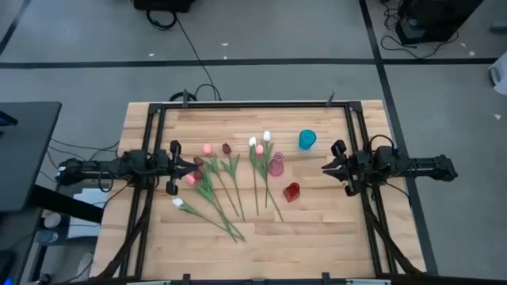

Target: Sort flowers into vase by color

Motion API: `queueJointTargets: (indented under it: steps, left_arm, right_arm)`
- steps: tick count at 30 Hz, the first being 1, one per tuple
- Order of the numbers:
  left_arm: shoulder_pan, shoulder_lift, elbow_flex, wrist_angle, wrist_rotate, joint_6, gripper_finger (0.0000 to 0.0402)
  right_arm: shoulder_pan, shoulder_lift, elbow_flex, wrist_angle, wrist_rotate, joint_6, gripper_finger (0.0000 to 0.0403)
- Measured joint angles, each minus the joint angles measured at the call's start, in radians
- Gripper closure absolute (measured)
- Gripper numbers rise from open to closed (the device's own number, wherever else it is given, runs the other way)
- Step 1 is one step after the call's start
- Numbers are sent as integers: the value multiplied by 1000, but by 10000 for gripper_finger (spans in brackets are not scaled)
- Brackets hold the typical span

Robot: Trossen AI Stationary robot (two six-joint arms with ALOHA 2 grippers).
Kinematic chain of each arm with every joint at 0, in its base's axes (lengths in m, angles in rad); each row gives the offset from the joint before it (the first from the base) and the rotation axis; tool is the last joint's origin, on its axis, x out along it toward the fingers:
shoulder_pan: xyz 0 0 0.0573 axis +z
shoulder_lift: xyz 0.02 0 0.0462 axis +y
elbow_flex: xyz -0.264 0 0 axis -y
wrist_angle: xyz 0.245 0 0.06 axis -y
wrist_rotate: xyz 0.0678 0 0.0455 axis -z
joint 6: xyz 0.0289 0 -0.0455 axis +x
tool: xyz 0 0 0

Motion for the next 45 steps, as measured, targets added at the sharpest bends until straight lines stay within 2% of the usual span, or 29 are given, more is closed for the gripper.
queueJointTargets:
  steps: [35,38,45]
  left_arm:
    - [0,0,0,3,0,0,366]
    - [0,0,0,30,0,-4,366]
    - [0,0,0,208,0,-162,366]
  right_arm:
    - [0,0,0,0,0,0,337]
    - [0,0,0,0,0,0,337]
    - [0,0,0,0,1,0,337]
